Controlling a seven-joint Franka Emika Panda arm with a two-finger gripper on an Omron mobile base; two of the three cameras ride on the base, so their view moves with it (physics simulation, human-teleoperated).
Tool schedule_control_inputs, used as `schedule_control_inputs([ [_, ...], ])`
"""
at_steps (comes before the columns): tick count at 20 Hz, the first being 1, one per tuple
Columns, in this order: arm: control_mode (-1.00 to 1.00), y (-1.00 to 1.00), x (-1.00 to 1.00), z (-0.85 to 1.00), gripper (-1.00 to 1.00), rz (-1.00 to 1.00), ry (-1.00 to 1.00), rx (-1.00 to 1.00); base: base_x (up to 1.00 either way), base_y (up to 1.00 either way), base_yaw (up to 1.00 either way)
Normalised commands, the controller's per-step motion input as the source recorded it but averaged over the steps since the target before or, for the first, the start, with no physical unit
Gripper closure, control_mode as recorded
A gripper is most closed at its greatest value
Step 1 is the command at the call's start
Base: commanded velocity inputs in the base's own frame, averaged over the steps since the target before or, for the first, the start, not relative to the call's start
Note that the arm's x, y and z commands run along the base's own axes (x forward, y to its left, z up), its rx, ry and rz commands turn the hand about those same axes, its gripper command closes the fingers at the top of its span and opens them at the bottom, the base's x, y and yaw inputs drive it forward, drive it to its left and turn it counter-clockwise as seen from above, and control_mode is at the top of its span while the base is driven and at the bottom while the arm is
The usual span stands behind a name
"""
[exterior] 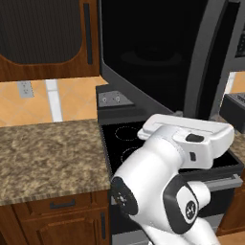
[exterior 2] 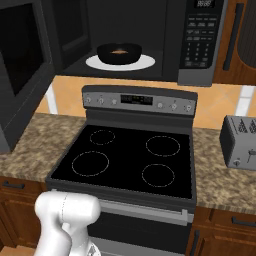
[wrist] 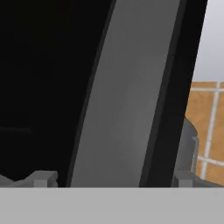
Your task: Open the microwave, place the bowl with waffle inside the microwave, then close the microwave door and turn it on.
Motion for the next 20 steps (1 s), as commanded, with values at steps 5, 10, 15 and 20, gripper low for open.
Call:
schedule_control_inputs([
  [5,-1.00,-0.78,0.58,0.00,-1.00,0.00,0.11,0.15,0.00,0.00,0.00],
  [10,-1.00,-0.69,0.71,0.00,-1.00,0.00,0.07,0.16,0.00,0.00,0.00],
  [15,-1.00,-0.79,0.89,0.00,-1.00,0.03,0.02,0.19,0.00,0.00,0.00],
  [20,-1.00,-0.68,0.97,0.00,-1.00,0.17,0.02,0.19,0.00,0.00,0.00],
])
